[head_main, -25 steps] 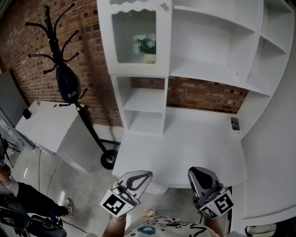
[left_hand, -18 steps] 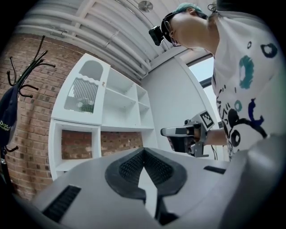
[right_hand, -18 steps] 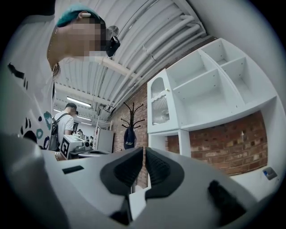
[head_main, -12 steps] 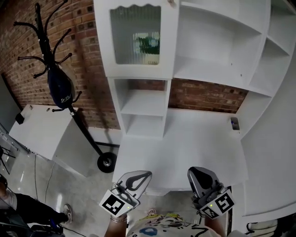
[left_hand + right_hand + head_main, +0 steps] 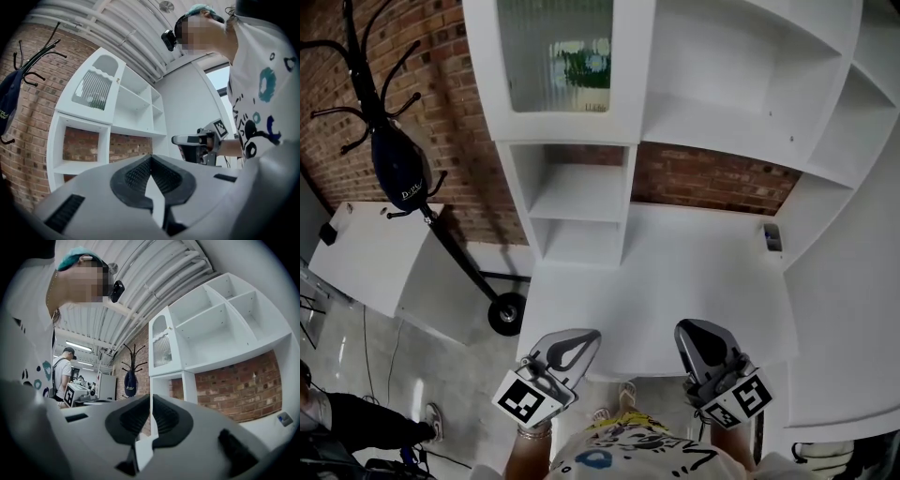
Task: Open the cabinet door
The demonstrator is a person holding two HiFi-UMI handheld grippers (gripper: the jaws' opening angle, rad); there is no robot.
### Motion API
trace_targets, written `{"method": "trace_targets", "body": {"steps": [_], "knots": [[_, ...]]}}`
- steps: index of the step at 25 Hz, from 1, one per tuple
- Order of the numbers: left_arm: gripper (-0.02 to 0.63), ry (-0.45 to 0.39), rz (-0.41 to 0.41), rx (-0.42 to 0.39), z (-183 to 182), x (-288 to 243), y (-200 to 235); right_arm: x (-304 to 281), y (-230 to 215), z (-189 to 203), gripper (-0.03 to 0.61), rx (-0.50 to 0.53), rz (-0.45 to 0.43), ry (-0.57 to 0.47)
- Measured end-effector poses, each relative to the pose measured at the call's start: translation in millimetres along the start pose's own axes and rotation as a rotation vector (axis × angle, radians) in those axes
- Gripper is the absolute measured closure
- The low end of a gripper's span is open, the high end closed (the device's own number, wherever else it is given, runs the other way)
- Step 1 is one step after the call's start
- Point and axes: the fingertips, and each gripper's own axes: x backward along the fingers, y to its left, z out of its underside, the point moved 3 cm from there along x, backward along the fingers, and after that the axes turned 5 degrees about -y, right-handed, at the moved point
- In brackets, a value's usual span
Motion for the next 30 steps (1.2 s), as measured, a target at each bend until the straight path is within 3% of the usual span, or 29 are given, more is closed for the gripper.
{"method": "trace_targets", "body": {"steps": [7,13,16,21,27,30], "knots": [[0.6,-0.021,-0.06,-0.067,-17.0,-30.7,35.9,-32.0,-44.1,-20.0,0.548,0.026,-0.065,-0.06],[0.6,-0.004,-0.25,-0.101,-20.7,-56.5,81.9,-66.1,-86.2,-39.1,0.548,0.04,-0.103,-0.132],[0.6,-0.049,-0.303,-0.107,-27.2,-68.9,96.0,-79.8,-102.5,-49.5,0.548,0.023,-0.123,-0.163],[0.6,-0.021,-0.427,-0.091,-31.4,-77.9,120.6,-104.4,-121.2,-66.1,0.548,0.016,-0.187,-0.198],[0.598,0.019,-0.302,-0.089,-51.7,-91.9,132.8,-139.5,-131.8,-85.8,0.548,0.011,-0.184,-0.235],[0.597,-0.02,-0.28,-0.112,-72.6,-95.4,144.7,-161.5,-136.7,-98.5,0.544,0.009,-0.162,-0.246]]}}
